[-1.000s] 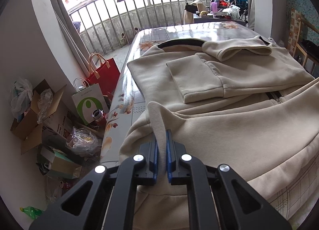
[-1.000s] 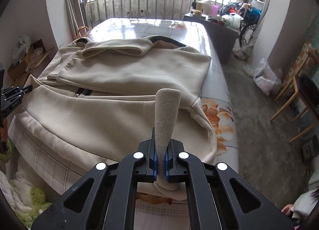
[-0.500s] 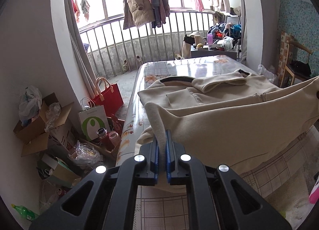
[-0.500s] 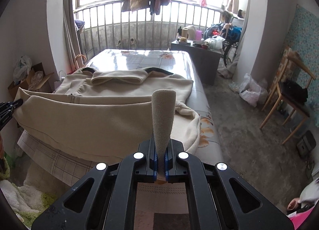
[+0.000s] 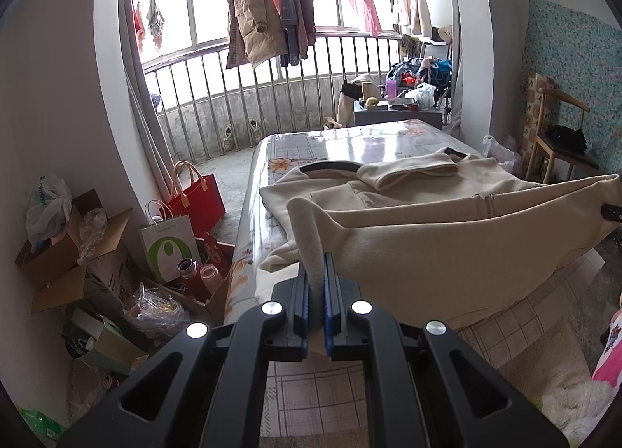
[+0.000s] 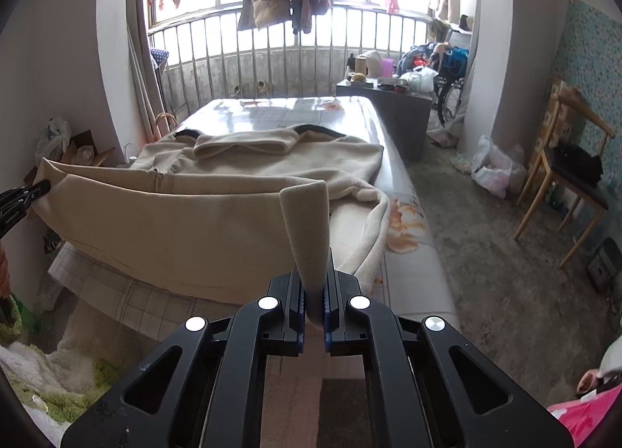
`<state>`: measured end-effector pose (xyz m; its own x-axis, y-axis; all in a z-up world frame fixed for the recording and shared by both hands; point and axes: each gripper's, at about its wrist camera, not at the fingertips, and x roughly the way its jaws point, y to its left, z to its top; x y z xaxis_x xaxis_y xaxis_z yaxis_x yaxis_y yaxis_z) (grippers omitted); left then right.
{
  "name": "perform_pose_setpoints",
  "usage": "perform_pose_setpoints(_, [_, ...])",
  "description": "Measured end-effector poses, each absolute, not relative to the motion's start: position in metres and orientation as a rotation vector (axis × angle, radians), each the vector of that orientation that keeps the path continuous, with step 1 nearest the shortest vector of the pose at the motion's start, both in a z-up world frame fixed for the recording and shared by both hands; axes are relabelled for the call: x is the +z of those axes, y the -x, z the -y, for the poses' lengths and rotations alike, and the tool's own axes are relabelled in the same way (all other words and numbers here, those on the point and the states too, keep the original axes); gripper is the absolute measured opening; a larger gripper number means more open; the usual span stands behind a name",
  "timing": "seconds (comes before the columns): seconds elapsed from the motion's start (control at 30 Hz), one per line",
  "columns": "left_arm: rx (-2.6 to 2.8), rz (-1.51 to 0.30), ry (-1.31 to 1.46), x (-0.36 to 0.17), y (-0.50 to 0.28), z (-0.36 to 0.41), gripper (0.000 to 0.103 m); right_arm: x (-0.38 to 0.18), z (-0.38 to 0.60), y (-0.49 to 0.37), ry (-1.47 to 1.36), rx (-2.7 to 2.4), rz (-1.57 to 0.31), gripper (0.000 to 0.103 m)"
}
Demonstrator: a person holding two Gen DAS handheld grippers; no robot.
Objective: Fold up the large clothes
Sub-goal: 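Lift the bundle edge with both grippers and fold it over the jacket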
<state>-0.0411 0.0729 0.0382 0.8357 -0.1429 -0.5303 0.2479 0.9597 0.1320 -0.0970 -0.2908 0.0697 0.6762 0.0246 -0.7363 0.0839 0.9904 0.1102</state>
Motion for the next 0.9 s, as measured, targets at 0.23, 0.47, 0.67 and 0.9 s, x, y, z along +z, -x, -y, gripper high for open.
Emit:
perform_pose_setpoints(0.23, [-0.195,-0.56,-0.189,0.031,0.028,-0.073,0.006,0.068,0.289,0.087,-0.113,-0.005,-0.821,0.007])
perform_pose_setpoints(0.47, [-0.176,-0.606,-0.191,0.023,0.013,-0.072,0.006,0.064,0.271,0.081,0.03,0.035,-0.822,0.01])
perform_pose_setpoints(0.67, [-0.184,-0.624,-0.138,0.023,-0.025,-0.063,0.006,0.044,0.326,0.038,-0.191,0.063,-0.863,0.004])
perform_pose_setpoints(0.9, [-0.176,-0.714,-0.094,0.006,-0.07,-0.058,0.006,0.0,0.36,-0.003,-0.413,0.11,-0.967,0.003])
